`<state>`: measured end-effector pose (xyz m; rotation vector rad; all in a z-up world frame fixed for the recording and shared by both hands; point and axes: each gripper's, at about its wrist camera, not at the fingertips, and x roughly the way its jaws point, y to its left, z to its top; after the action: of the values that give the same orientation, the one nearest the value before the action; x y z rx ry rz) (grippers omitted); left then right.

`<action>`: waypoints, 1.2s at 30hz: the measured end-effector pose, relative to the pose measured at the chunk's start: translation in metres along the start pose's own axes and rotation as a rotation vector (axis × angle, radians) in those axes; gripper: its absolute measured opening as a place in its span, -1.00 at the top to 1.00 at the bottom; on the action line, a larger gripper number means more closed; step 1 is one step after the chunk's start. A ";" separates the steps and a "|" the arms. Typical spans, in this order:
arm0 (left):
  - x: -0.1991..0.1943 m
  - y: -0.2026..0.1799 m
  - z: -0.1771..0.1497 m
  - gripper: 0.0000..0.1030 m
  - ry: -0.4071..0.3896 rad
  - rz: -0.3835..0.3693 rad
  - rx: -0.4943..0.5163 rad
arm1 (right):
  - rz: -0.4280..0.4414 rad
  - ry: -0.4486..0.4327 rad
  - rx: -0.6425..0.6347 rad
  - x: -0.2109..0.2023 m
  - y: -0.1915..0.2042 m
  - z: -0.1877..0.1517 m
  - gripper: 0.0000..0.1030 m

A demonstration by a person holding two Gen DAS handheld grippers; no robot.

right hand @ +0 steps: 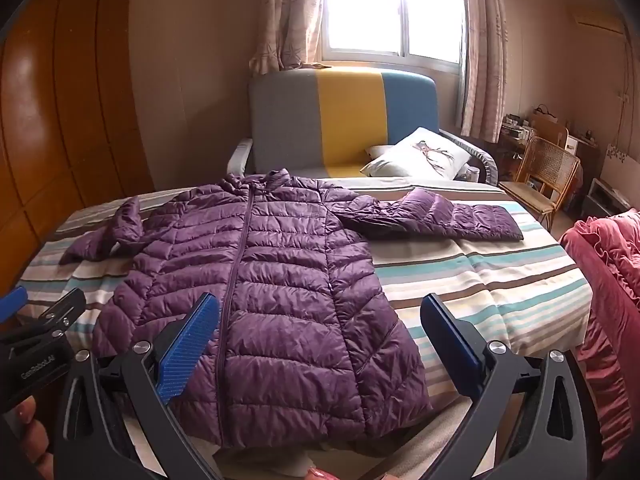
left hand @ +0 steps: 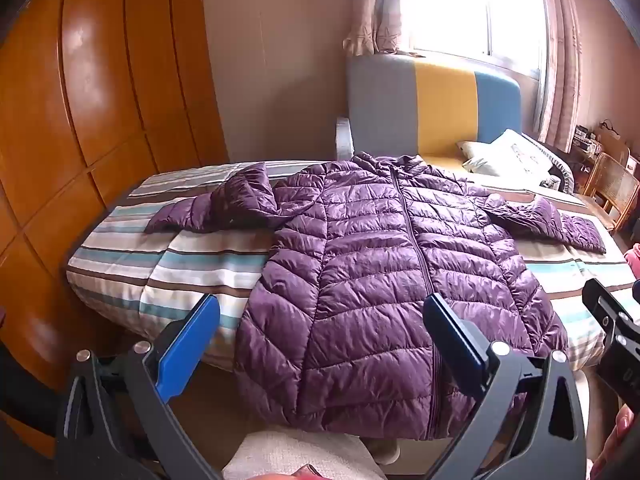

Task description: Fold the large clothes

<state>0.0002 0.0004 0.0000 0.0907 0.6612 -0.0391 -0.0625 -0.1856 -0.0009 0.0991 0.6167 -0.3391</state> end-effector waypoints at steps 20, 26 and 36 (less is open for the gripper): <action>-0.006 -0.002 0.001 -0.96 0.001 -0.017 -0.001 | 0.003 0.006 0.010 0.000 -0.002 -0.002 -0.94; -0.005 -0.002 0.001 -0.96 0.007 -0.020 -0.004 | 0.005 0.017 0.015 0.001 -0.003 -0.001 -0.94; -0.001 0.000 0.001 -0.96 0.012 -0.026 -0.006 | 0.005 0.030 0.019 0.003 -0.005 -0.002 -0.94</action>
<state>-0.0006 -0.0001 0.0013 0.0767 0.6745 -0.0621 -0.0627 -0.1906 -0.0046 0.1239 0.6429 -0.3387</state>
